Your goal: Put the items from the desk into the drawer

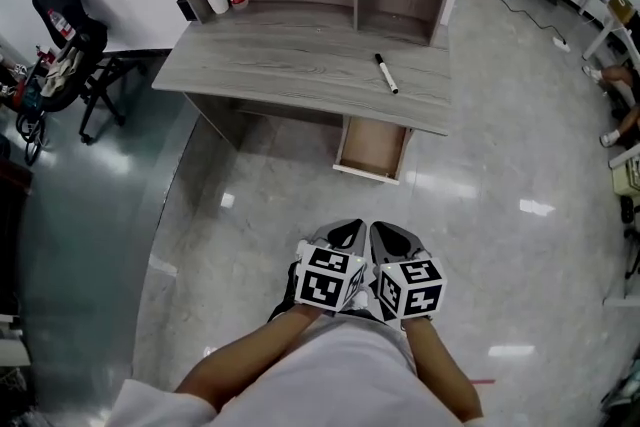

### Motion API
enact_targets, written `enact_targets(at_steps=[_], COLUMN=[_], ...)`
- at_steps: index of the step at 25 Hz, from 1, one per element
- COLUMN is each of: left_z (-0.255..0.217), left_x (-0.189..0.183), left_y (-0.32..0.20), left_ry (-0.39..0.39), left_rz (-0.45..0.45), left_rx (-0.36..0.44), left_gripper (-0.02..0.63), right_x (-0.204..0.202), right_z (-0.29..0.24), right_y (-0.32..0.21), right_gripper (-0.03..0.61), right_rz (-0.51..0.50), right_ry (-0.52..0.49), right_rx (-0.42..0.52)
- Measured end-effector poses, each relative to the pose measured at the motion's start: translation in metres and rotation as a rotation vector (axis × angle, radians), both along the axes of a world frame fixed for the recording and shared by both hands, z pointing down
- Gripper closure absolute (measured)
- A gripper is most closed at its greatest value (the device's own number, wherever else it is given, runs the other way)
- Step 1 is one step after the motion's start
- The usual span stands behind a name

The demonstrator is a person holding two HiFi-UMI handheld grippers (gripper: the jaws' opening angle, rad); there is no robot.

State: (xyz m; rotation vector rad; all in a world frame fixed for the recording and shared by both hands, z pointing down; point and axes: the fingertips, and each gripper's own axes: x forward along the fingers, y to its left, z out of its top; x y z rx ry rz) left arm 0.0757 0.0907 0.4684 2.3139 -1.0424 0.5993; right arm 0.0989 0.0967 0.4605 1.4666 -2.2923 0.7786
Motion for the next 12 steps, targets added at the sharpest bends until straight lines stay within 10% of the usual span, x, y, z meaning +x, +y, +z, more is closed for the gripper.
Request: enact_targets(at_steps=[12], left_z=[0.002], left_x=[-0.026], left_y=[-0.098], left_ry=[0.035], left_rz=[0.125], left_rx=[-0.022], left_gripper=[0.611], right_x=[-0.033], right_z=[0.001], right_y=[-0.098], right_gripper=[0.577], right_rz=[0.098], right_ry=[0.039], right_rx=[-0.019])
